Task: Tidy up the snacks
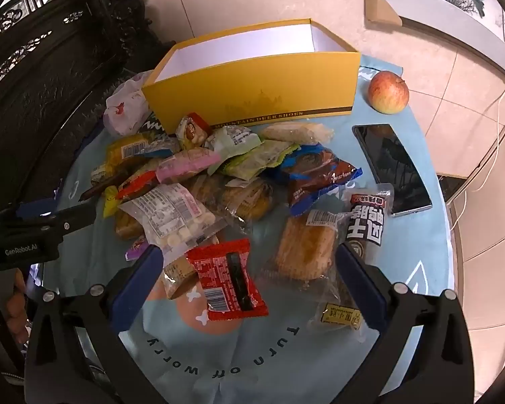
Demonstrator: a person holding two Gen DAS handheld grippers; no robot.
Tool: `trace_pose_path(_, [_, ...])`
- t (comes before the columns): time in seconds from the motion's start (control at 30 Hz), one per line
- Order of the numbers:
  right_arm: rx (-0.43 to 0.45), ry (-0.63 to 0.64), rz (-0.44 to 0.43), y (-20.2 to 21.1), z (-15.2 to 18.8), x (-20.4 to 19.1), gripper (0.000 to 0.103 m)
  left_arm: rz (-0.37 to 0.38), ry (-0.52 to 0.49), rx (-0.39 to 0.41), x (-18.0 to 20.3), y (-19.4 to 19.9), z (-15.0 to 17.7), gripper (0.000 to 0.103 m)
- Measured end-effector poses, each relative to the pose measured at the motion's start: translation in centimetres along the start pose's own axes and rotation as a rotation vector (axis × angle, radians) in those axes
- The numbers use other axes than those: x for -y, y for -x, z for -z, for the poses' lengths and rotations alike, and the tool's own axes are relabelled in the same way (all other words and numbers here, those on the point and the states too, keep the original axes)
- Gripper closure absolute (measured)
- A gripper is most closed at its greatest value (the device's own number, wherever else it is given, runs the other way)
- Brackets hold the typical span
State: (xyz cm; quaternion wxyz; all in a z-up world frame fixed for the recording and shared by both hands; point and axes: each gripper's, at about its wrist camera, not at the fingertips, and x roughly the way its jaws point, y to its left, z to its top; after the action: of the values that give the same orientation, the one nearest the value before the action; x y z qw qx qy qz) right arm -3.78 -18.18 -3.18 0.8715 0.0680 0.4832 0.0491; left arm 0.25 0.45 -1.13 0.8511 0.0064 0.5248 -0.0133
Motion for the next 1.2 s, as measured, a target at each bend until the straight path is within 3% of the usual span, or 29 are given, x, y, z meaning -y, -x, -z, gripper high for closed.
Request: trace_pose_path(1.2, [-0.013, 0.013, 0.005, -0.59, 0.55, -0.29, 0.001, 0.001, 0.007, -0.014, -0.11, -0.27, 0.12, 0.002])
